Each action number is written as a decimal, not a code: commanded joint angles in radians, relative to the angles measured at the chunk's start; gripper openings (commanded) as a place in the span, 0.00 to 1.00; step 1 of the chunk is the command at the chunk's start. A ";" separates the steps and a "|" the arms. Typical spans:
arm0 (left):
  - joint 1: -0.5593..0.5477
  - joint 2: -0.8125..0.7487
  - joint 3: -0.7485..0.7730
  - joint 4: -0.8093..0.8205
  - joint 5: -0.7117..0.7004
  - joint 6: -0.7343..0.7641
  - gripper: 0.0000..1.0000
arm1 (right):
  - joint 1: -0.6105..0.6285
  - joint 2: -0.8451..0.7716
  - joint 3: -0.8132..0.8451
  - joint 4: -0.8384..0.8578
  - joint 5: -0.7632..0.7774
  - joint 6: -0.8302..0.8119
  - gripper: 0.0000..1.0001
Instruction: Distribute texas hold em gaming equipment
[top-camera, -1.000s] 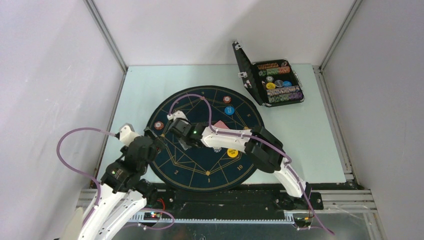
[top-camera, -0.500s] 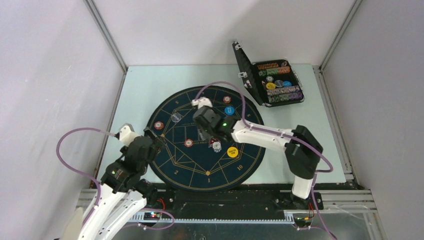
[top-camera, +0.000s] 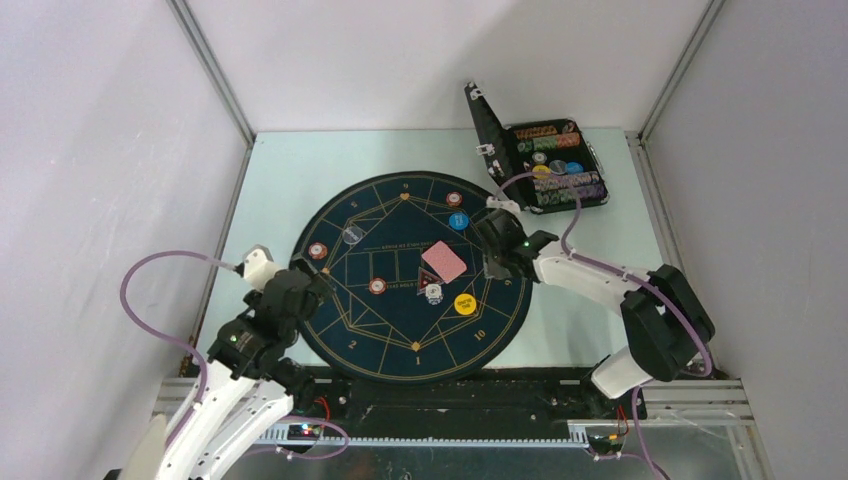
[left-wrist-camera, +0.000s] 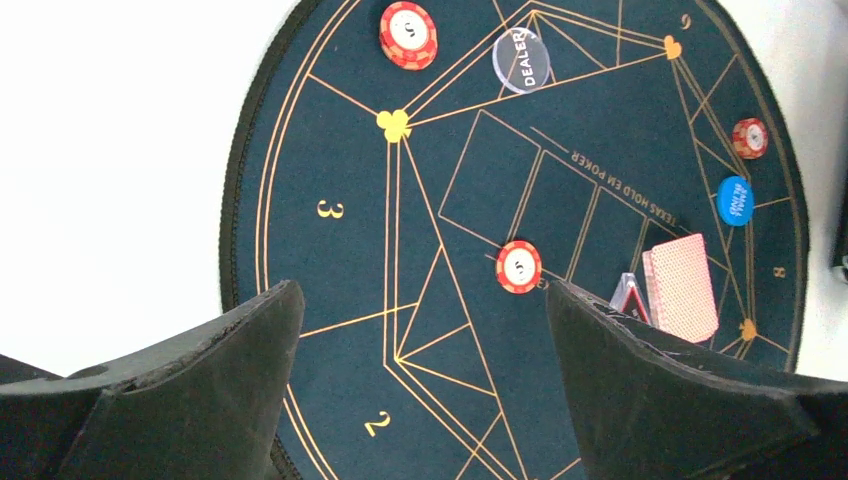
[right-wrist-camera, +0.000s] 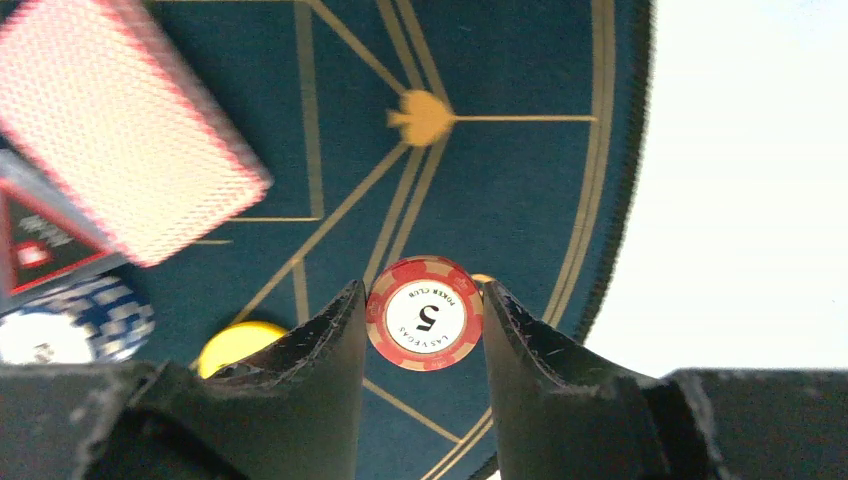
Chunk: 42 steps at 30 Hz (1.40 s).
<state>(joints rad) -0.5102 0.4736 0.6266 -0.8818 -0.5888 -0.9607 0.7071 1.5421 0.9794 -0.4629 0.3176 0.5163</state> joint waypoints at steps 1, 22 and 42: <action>-0.001 0.034 -0.003 0.034 -0.022 -0.001 0.98 | -0.070 -0.026 -0.070 0.101 -0.029 0.022 0.00; -0.001 0.016 0.008 -0.002 -0.025 -0.013 0.98 | -0.132 -0.015 -0.030 0.082 -0.021 0.054 0.95; -0.001 -0.032 0.002 -0.030 -0.026 -0.027 0.98 | 0.378 0.522 0.661 0.109 -0.141 -0.222 0.89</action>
<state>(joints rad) -0.5102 0.4545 0.6205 -0.9054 -0.5911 -0.9688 1.0760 1.9533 1.5169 -0.2890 0.1696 0.3454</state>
